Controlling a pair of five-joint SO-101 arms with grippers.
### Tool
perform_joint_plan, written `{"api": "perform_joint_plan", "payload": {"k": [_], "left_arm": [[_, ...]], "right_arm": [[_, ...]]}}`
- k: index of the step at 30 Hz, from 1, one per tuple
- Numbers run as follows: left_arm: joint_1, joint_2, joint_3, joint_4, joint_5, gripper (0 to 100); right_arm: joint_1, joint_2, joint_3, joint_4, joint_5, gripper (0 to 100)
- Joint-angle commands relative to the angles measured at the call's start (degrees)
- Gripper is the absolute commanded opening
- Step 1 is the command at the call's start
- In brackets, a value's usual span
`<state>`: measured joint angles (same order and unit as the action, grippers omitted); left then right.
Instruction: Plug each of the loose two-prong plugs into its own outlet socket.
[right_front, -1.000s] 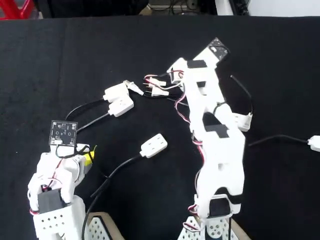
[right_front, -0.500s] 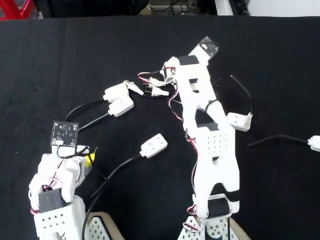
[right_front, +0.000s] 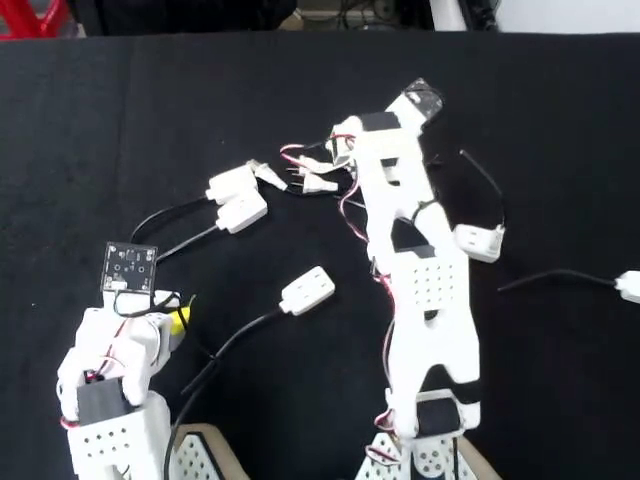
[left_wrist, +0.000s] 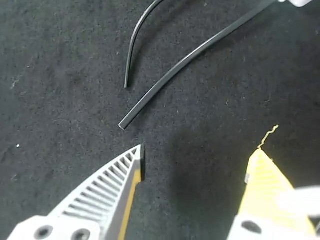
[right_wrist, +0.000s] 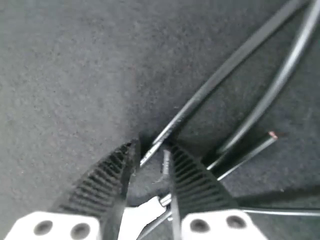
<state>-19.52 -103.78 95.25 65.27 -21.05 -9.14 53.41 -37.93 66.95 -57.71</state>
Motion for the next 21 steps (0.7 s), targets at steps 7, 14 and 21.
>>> {"api": "perform_joint_plan", "payload": {"k": [7,14,21], "left_arm": [[0.0,-0.6,0.4,-0.4,-4.7,33],[0.0,-0.6,1.1,-1.7,-4.7,33],[1.5,-0.6,1.5,-1.7,-4.7,33]], "right_arm": [[-0.4,0.0,-16.9,20.6,3.7,1.1],[3.8,-0.1,-27.4,30.1,10.6,1.1],[10.4,-0.3,-39.2,34.1,19.7,1.1]]}}
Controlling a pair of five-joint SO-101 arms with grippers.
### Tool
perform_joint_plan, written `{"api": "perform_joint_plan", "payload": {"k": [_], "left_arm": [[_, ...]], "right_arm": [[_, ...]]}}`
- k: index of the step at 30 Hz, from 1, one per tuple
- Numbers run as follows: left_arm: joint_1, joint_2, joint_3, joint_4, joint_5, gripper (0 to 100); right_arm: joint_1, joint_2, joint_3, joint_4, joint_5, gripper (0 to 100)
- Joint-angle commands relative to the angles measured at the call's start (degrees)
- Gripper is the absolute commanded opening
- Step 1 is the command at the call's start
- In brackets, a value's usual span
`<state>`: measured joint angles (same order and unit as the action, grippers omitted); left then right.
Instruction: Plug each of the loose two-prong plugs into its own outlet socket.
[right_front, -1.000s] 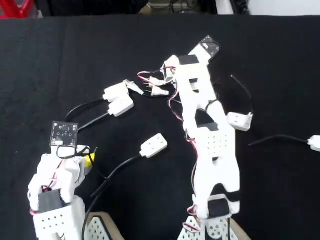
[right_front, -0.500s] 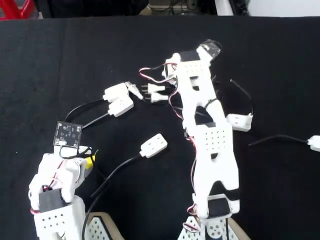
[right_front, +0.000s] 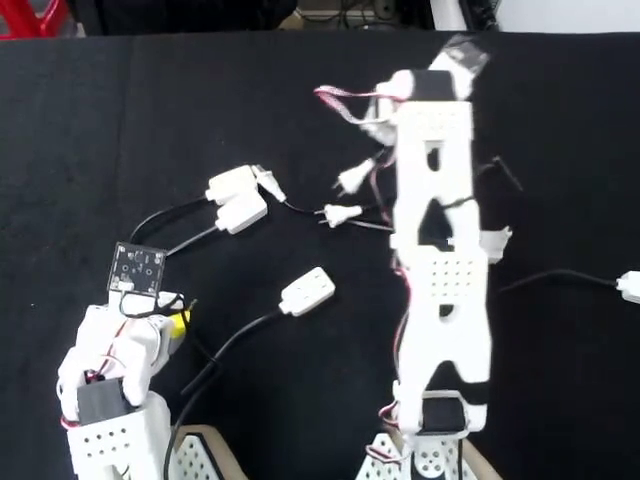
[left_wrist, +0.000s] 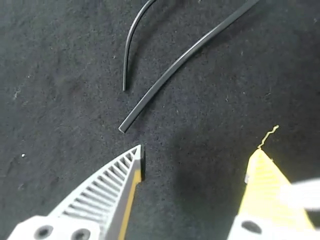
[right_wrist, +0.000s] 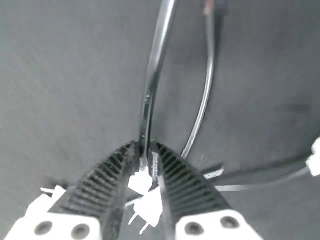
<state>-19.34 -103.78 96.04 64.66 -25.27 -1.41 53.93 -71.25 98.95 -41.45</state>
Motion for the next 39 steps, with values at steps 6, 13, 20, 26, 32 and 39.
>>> {"api": "perform_joint_plan", "payload": {"k": [6,13,20,26,32,39], "left_arm": [[1.3,-0.6,0.7,-1.1,-0.5,33],[1.3,-0.6,1.3,-2.6,-0.5,33],[1.3,-0.6,1.3,-2.5,-0.5,33],[1.3,-0.6,1.3,-2.4,-0.5,32],[1.3,-0.6,1.3,-2.4,-0.5,32],[1.3,-0.6,1.3,-2.5,-0.5,32]], "right_arm": [[5.3,-3.7,-8.0,2.3,16.3,1.1],[4.8,-23.9,17.6,2.3,21.6,1.1],[2.0,-40.6,44.3,2.1,29.3,1.1],[-1.7,-36.0,54.4,1.8,36.9,1.3],[-4.0,-24.3,51.3,-1.8,44.3,1.5],[-2.8,-15.8,37.8,2.4,60.0,12.6]]}}
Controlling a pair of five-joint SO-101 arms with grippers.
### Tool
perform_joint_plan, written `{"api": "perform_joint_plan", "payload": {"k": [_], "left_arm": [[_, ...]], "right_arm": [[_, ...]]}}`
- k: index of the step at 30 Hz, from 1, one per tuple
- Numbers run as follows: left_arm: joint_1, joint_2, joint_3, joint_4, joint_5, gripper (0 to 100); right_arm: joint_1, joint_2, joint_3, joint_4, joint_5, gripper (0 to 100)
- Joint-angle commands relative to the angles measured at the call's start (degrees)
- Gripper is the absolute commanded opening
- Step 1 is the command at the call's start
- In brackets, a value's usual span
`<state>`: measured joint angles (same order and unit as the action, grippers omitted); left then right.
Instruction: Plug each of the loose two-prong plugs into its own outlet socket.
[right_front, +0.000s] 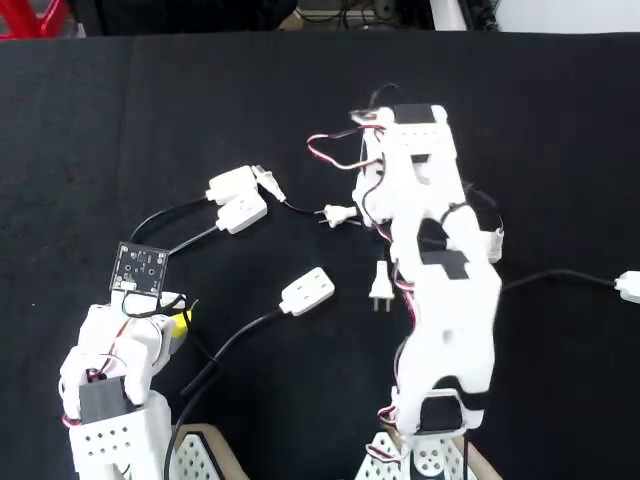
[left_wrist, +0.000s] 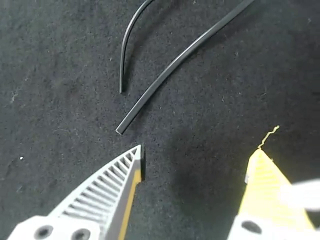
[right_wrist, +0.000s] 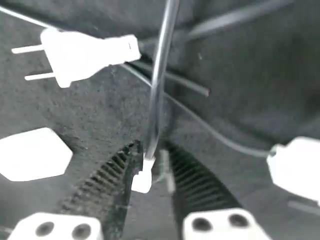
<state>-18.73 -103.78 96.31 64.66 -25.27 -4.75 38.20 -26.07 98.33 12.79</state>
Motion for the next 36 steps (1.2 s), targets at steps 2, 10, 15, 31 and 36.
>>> {"api": "perform_joint_plan", "payload": {"k": [2,10,15,31,36], "left_arm": [[0.7,-0.6,1.0,-2.5,-0.5,32],[0.7,-0.6,1.0,-2.5,-0.5,32],[0.7,-0.6,1.0,-2.5,-0.5,32],[0.7,-0.6,1.0,-2.5,-0.5,32],[0.7,-0.6,1.0,-2.5,-0.5,32]], "right_arm": [[1.1,-0.2,-8.8,2.9,8.4,13.8],[3.1,-9.2,5.8,2.9,5.5,13.7],[3.3,-21.0,24.0,0.1,6.1,13.7],[1.1,-23.5,44.3,-19.4,1.1,13.7],[0.4,-23.4,44.4,-23.3,-1.4,13.7]]}}
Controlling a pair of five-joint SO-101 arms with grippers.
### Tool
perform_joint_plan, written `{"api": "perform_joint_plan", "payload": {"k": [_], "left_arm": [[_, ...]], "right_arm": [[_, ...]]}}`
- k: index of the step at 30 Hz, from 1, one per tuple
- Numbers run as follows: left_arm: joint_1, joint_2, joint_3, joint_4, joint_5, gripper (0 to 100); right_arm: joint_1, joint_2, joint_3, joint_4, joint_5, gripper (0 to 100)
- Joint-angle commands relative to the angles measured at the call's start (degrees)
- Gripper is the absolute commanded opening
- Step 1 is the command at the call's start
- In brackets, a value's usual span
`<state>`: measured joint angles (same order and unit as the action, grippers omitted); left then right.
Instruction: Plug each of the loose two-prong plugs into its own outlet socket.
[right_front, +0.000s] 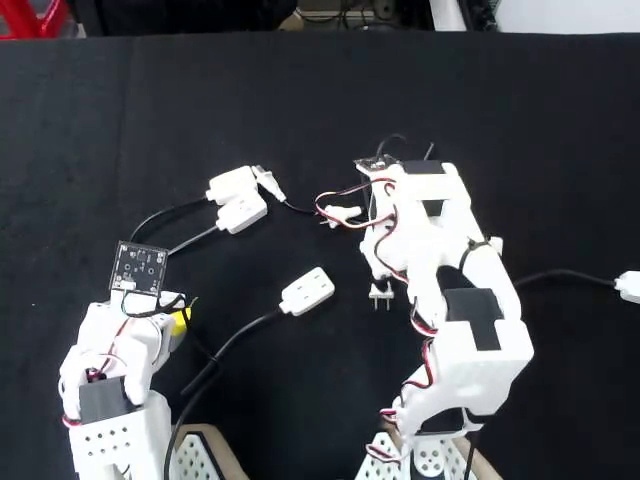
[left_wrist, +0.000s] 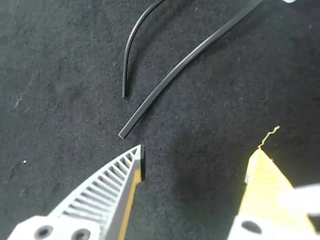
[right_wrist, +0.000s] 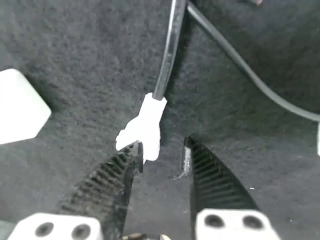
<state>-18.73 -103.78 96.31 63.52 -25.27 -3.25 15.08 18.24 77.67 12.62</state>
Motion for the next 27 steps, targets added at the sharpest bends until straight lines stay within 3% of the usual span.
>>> {"api": "perform_joint_plan", "payload": {"k": [1,12,17,27], "left_arm": [[0.7,-0.6,1.0,-1.3,-0.5,32],[0.7,-0.6,1.0,-1.2,-0.5,32],[0.7,-0.6,1.0,-1.2,-0.5,32],[0.7,-0.6,1.0,-1.2,-0.5,32]], "right_arm": [[-1.8,-0.2,0.3,-3.1,-1.6,13.7],[-5.6,-0.2,4.5,-5.0,-5.5,13.6],[-5.6,-0.2,4.6,-5.0,-5.5,5.4],[-5.5,-0.7,3.4,-4.4,-5.5,4.4]]}}
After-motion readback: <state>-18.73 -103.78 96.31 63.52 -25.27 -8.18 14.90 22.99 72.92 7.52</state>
